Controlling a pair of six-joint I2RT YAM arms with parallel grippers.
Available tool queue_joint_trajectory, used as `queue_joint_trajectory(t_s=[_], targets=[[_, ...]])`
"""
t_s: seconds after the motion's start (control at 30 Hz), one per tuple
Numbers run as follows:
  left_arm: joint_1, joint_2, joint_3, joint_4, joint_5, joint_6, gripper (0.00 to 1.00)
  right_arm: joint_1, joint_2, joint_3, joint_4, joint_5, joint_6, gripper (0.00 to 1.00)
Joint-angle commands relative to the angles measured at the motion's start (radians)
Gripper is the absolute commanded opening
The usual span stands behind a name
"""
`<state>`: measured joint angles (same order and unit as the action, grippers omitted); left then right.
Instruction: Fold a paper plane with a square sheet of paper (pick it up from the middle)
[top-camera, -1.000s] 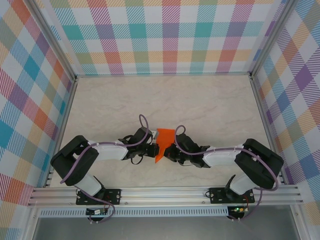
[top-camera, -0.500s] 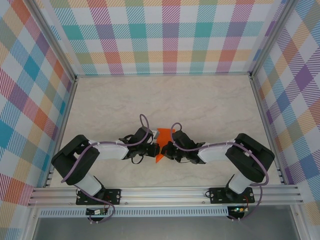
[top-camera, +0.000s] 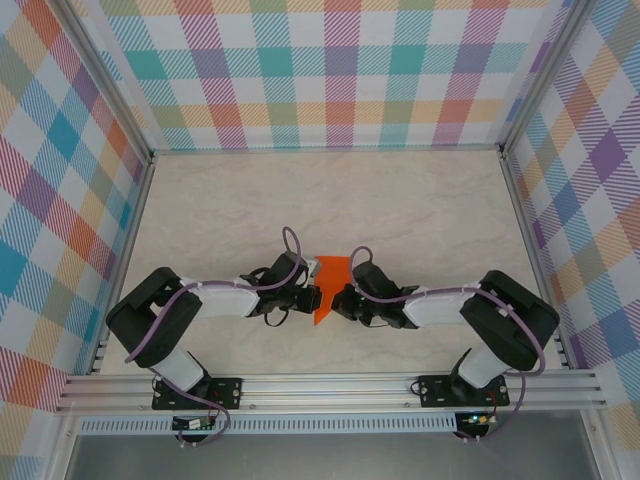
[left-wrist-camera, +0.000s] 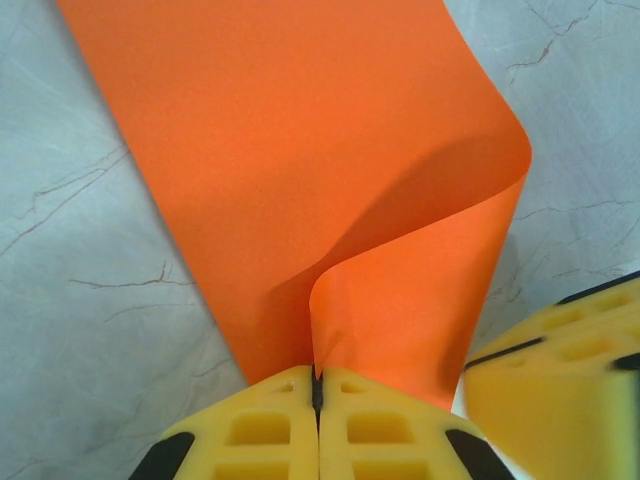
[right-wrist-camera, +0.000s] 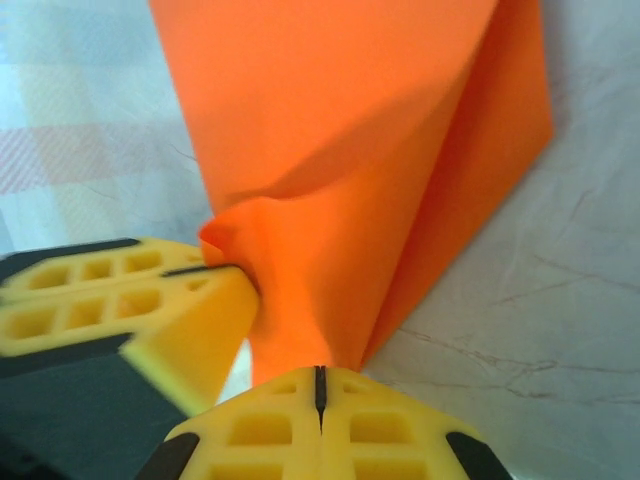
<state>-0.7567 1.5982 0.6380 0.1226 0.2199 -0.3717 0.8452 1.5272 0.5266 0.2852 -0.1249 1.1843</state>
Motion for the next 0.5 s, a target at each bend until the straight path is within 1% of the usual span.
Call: queue_joint_trajectory(t_s=[0.0, 0.17, 0.37, 0.47], targets=[[0.003, 0.058, -0.024, -0.145, -0.017, 0.024, 0.05, -0.049, -0.047, 0.011, -0.043, -0.014, -0.056, 0.0], [0.005, 0.064, -0.02, -0.148, -0.014, 0.023, 0.05, -0.098, -0.016, 0.017, 0.006, -0.07, -0.084, 0.0], [0.004, 0.066, -0.017, -0.155, -0.011, 0.024, 0.05, -0.11, 0.046, 0.041, 0.029, -0.101, -0.093, 0.0], [0.003, 0.064, -0.018, -0.155, -0.011, 0.021, 0.05, -0.11, 0.049, 0.047, 0.036, -0.11, -0.094, 0.0]])
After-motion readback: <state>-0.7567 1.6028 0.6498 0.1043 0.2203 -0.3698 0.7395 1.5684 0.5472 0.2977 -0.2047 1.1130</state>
